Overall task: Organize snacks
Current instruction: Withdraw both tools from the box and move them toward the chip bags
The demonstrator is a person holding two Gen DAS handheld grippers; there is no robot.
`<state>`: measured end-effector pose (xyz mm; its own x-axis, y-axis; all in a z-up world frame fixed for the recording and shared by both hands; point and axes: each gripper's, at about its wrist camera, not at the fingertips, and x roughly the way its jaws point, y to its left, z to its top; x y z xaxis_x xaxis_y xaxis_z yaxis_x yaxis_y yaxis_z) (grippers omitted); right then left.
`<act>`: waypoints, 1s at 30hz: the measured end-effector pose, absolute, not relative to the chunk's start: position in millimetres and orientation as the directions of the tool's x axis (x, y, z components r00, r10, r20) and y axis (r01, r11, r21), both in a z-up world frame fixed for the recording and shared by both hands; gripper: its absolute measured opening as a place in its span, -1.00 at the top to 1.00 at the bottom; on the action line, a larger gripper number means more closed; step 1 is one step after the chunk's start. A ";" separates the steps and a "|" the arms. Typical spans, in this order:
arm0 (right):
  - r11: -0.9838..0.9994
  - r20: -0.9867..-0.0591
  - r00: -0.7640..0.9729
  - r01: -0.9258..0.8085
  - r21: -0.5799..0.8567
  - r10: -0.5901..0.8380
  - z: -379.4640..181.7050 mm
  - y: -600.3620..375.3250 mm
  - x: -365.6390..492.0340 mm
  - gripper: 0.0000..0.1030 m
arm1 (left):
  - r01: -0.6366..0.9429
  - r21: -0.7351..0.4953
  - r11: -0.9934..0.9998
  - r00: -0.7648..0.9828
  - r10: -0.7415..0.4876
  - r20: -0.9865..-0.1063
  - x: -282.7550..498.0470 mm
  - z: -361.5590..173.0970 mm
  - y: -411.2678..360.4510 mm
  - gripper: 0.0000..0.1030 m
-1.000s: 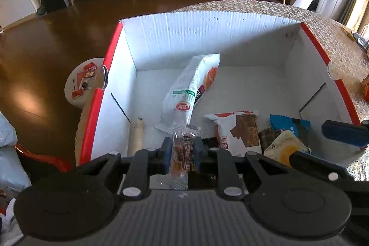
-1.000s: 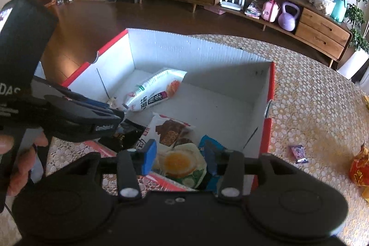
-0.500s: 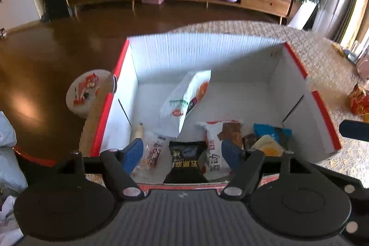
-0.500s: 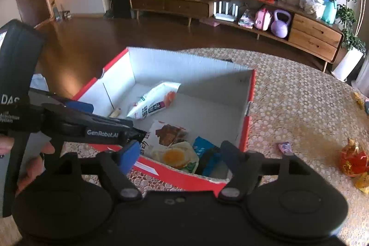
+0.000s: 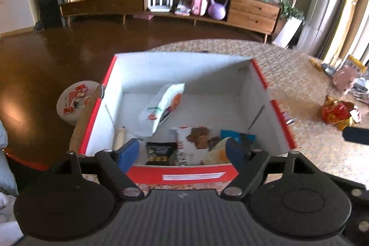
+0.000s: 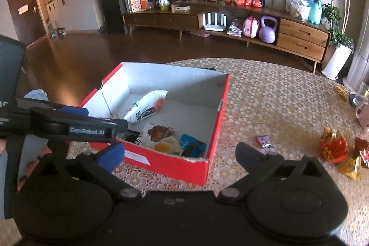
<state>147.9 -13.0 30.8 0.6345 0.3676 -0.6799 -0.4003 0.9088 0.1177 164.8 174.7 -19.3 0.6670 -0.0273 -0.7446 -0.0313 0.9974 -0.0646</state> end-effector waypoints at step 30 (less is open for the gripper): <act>0.987 -0.693 0.704 -0.096 0.128 0.158 36.5 -205.1 122.5 -1.00 | 0.227 -0.102 0.969 0.631 -0.226 -0.742 165.4 3.9 -26.3 -0.60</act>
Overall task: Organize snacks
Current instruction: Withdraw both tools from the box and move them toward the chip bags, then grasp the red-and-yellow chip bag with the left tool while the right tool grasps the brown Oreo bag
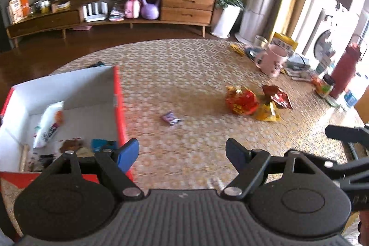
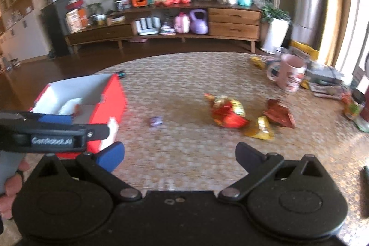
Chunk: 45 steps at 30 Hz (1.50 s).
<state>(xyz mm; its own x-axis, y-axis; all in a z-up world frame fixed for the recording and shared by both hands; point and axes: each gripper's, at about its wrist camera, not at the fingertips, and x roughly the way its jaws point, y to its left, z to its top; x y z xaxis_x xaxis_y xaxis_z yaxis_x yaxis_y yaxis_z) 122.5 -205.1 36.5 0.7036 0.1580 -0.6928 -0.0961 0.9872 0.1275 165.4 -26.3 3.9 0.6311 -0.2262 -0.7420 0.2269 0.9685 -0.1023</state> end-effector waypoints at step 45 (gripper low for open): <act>0.928 -0.831 0.556 0.325 0.183 -0.031 -89.5 -398.3 336.2 -0.83 | 0.148 -0.184 0.972 0.400 -0.229 -0.887 364.5 -112.4 -209.9 -0.60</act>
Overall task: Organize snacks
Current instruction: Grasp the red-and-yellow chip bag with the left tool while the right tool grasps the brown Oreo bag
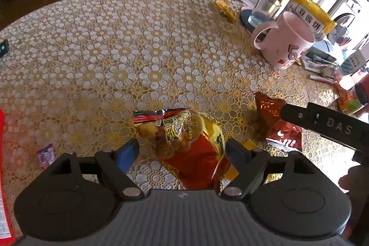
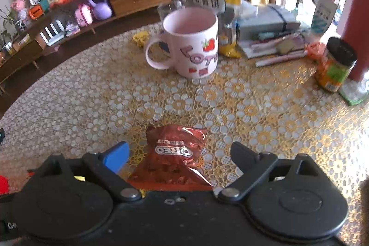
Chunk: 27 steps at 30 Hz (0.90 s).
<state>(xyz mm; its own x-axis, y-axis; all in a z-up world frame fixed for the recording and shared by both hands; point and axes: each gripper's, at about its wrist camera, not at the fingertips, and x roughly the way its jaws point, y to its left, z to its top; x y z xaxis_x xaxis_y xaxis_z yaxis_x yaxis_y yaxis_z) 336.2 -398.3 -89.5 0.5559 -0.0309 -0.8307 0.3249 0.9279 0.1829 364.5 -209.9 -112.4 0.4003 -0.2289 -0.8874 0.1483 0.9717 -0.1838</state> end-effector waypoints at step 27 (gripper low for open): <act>0.918 -0.847 0.531 0.337 0.207 -0.004 -126.5 -393.9 351.3 -0.01 | 0.136 -0.192 0.972 0.420 -0.232 -0.877 371.3 -134.1 -214.9 -0.21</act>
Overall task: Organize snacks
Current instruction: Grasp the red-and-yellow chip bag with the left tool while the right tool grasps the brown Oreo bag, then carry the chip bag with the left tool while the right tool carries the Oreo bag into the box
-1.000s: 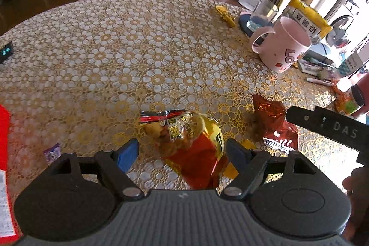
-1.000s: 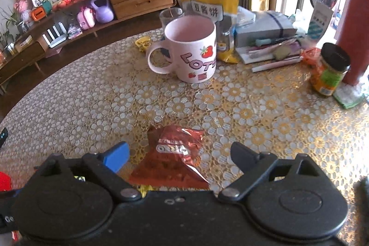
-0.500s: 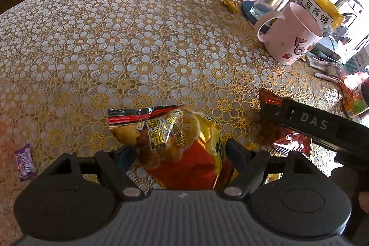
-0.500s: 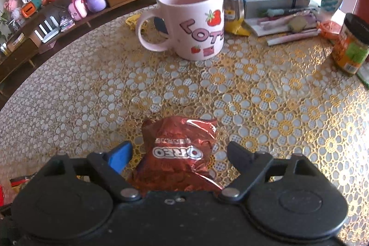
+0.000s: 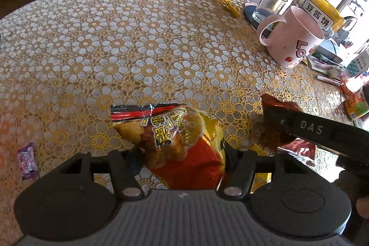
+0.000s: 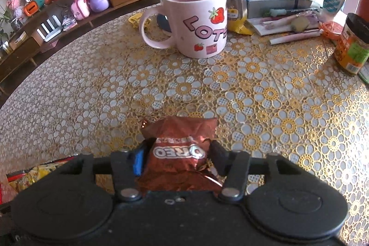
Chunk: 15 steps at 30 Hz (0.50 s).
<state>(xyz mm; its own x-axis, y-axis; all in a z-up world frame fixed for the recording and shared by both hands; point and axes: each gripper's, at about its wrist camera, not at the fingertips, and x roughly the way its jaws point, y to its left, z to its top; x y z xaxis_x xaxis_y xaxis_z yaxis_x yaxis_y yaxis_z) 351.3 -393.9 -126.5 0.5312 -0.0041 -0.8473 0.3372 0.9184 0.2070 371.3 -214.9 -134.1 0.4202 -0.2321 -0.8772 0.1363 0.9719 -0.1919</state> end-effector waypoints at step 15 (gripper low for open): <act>0.935 -0.826 0.564 0.300 0.189 -0.014 -79.8 -381.2 303.9 0.02 | 0.133 -0.193 0.972 0.448 -0.232 -0.863 334.5 -99.2 -193.9 -0.21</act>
<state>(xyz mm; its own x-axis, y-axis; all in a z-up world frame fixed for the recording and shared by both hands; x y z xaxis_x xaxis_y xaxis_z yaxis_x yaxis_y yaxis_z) 303.9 -381.2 -79.8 0.5638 -0.0143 -0.8258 0.3000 0.9351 0.1886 334.5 -193.9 -99.2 0.4480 -0.2324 -0.8633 0.1327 0.9722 -0.1929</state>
